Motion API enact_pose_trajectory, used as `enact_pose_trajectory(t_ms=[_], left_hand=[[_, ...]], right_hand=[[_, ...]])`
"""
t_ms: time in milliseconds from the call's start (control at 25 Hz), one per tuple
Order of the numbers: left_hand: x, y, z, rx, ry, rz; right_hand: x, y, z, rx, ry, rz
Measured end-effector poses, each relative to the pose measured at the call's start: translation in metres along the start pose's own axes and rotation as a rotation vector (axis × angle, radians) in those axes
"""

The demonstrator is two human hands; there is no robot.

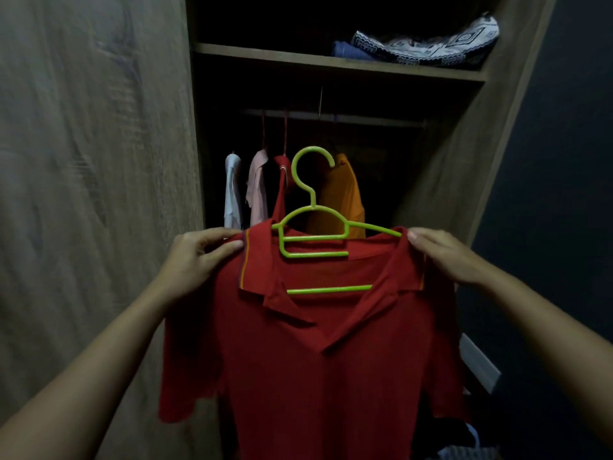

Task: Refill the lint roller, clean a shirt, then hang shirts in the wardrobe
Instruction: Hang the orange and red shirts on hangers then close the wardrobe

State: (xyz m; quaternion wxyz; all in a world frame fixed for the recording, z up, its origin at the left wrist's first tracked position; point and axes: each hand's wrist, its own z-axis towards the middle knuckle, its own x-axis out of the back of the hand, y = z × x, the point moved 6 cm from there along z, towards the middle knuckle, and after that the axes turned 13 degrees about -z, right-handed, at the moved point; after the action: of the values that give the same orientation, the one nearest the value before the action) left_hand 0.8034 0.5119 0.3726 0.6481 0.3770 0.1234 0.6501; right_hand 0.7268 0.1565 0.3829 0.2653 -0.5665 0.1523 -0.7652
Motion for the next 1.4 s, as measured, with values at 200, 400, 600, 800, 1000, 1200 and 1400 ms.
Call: enact_pose_trajectory(t_ms=[200, 400, 600, 800, 1000, 1200, 1400], left_hand=[[-0.009, 0.0, 0.004, -0.007, -0.037, -0.004], [0.018, 0.004, 0.02, 0.03, 0.151, -0.204], [0.011, -0.027, 0.003, 0.106, 0.016, 0.023], [0.01, -0.018, -0.008, -0.017, 0.149, -0.007], [0.013, -0.021, -0.008, -0.025, 0.242, -0.032], [0.011, -0.023, -0.013, -0.024, 0.32, -0.028], [-0.024, 0.012, -0.006, -0.064, 0.43, 0.187]], right_hand=[[-0.007, -0.007, -0.002, 0.068, -0.011, -0.131], [0.003, -0.002, 0.001, 0.076, 0.158, 0.038], [0.0, 0.003, -0.004, 0.061, 0.233, 0.12], [0.016, -0.013, -0.002, 0.085, 0.251, -0.109], [0.023, -0.03, 0.008, 0.125, 0.159, -0.246], [0.019, -0.026, 0.007, 0.055, 0.159, -0.272], [-0.012, -0.044, 0.012, -0.062, 0.356, -0.186]])
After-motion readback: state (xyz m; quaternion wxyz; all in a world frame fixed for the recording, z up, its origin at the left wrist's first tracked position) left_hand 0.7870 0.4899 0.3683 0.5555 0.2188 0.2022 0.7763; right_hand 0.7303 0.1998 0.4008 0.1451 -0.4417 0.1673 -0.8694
